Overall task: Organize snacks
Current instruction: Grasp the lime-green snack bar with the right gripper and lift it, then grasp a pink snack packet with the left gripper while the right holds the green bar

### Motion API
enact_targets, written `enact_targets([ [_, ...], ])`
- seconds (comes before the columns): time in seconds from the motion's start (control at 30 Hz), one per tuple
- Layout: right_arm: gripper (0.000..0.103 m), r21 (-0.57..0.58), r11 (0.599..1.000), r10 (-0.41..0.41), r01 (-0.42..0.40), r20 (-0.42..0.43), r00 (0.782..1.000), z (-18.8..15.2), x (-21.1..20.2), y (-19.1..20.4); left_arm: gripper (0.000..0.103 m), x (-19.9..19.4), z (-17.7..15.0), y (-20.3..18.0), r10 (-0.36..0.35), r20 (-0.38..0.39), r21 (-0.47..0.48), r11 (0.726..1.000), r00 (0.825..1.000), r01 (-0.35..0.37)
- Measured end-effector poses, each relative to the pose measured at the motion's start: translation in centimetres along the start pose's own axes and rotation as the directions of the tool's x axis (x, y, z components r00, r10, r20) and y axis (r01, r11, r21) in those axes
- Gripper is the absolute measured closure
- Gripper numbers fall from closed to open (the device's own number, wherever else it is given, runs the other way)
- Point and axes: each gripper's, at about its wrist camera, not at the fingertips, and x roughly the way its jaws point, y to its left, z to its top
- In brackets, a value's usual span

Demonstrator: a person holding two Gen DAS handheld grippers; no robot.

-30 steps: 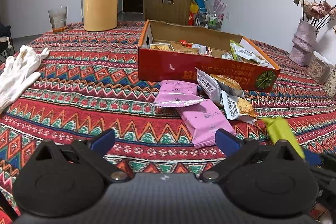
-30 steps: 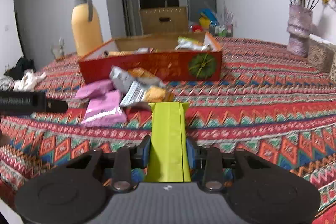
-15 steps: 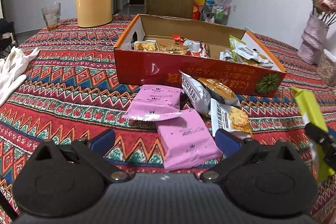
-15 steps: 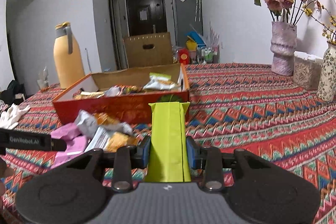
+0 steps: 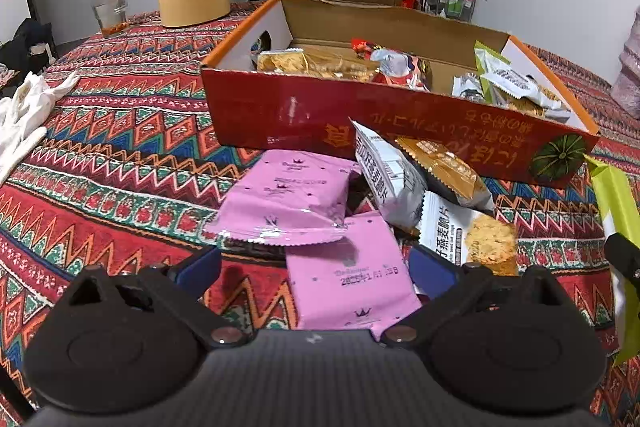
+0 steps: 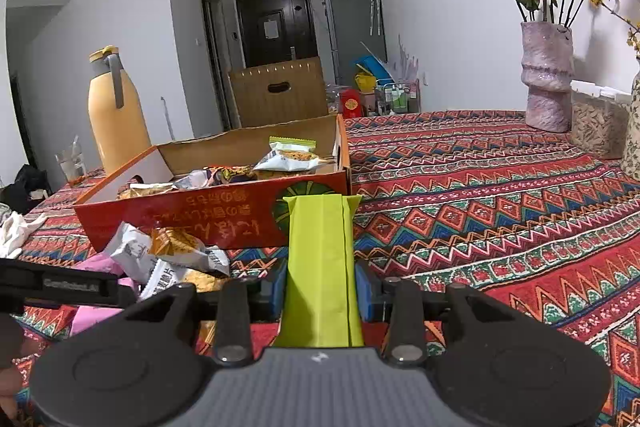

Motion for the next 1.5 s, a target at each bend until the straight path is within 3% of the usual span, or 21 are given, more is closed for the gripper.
enact_targets([
  [0.23,0.069,-0.007,1.000,0.011,-0.011,-0.002,1.000,-0.4,0.1,0.1,0.019,0.5,-0.5,-0.9,-0.007,-0.010,0.045,0.999,1.000,0.007],
  [0.33,0.069,-0.008,1.000,0.010,-0.010,0.001,1.000,-0.4,0.1,0.1,0.039,0.0,-0.7,-1.1,-0.023,0.006,0.064,0.998,1.000,0.023],
  [0.77,0.069,-0.040,0.999,-0.003,0.003,0.017,1.000,-0.4,-0.7,0.8,0.039,-1.8,-1.9,-0.2,-0.070,0.016,0.107,0.992,0.997,0.068],
  [1.1,0.069,-0.049,0.999,0.005,-0.004,0.022,1.000,-0.6,-2.1,1.4,0.041,-5.0,-2.6,1.1,-0.146,0.073,0.122,0.983,0.987,0.136],
  [1.5,0.069,-0.066,0.998,0.012,-0.010,0.031,0.999,-0.7,-3.4,2.5,0.041,-7.5,-2.5,2.2,-0.183,0.138,0.120,0.979,0.973,0.167],
])
